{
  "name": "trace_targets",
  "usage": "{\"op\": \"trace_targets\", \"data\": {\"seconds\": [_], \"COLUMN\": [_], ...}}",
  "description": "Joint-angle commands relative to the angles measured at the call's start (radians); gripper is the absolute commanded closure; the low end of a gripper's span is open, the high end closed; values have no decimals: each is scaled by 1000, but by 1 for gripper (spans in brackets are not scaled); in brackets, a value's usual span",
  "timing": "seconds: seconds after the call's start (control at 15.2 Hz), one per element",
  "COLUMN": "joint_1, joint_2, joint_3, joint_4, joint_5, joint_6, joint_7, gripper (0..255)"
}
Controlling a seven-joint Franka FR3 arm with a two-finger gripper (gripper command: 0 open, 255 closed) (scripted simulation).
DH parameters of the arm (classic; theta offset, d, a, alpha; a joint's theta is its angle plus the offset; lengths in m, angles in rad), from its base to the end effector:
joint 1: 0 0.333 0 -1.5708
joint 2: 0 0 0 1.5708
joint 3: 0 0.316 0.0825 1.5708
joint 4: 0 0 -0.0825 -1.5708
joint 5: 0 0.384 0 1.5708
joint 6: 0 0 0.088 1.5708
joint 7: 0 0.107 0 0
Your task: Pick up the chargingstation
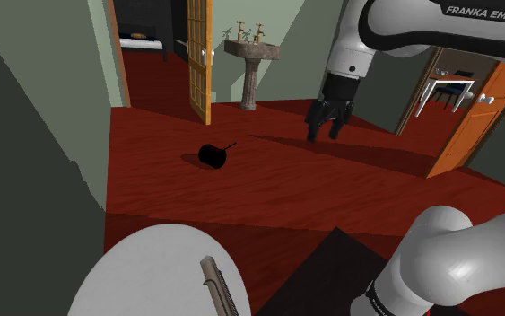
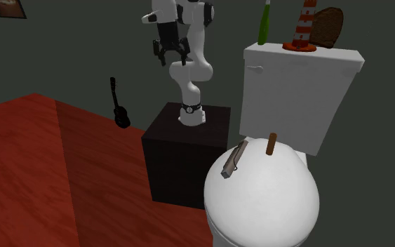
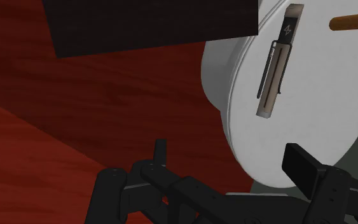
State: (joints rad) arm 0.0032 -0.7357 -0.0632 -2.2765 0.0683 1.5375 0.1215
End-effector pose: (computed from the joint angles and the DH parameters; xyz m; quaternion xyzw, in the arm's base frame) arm 0.3179 -0.0181 0.6093 -0.9952 0.0813 0.0043 0.0552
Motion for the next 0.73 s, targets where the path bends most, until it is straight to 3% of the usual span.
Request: {"op": "trace_targets", "data": {"seconds": [0.0, 0.66], "joint_1": [0, 58], "joint_2": [0, -67], "joint_3": [0, 143], "joint_4": [0, -315], "joint_5": [0, 106], "joint_6": [0, 273], "joint_7": [0, 121], "gripper": [0, 0]}}
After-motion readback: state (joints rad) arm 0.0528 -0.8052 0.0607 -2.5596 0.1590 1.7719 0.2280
